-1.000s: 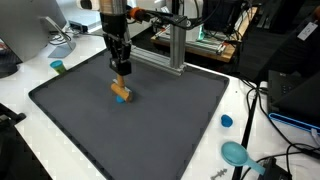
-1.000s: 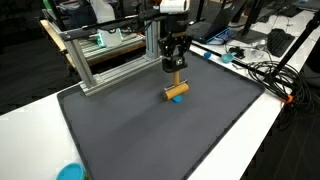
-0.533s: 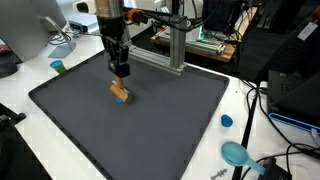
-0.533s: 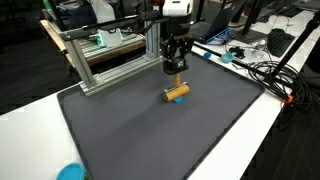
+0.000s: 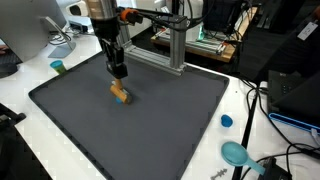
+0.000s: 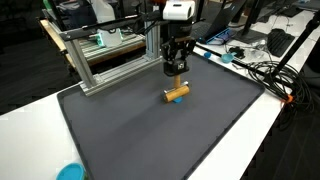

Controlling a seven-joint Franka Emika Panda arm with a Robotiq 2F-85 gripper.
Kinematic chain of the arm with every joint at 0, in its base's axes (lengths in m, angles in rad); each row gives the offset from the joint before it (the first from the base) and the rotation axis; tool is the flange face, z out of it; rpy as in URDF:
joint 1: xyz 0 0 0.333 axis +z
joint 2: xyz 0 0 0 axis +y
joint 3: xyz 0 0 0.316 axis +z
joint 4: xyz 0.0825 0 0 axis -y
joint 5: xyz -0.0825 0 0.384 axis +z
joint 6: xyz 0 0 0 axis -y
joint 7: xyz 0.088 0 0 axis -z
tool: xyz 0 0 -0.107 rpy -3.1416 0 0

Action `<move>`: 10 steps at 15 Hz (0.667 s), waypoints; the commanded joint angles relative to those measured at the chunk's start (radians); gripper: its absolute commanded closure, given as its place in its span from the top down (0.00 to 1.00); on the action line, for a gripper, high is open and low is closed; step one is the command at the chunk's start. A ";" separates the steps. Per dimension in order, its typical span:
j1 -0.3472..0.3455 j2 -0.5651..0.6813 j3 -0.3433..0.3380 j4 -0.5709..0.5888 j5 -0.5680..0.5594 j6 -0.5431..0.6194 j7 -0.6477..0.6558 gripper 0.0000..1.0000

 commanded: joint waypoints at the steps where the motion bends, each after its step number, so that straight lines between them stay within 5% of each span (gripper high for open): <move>1: -0.005 0.005 -0.001 0.012 0.016 -0.014 -0.015 0.47; 4: -0.012 0.013 0.001 0.025 0.029 -0.026 -0.027 0.47; 5: -0.012 0.013 0.002 0.026 0.029 -0.026 -0.027 0.22; 10: -0.016 0.048 0.002 0.046 0.035 -0.047 -0.031 0.22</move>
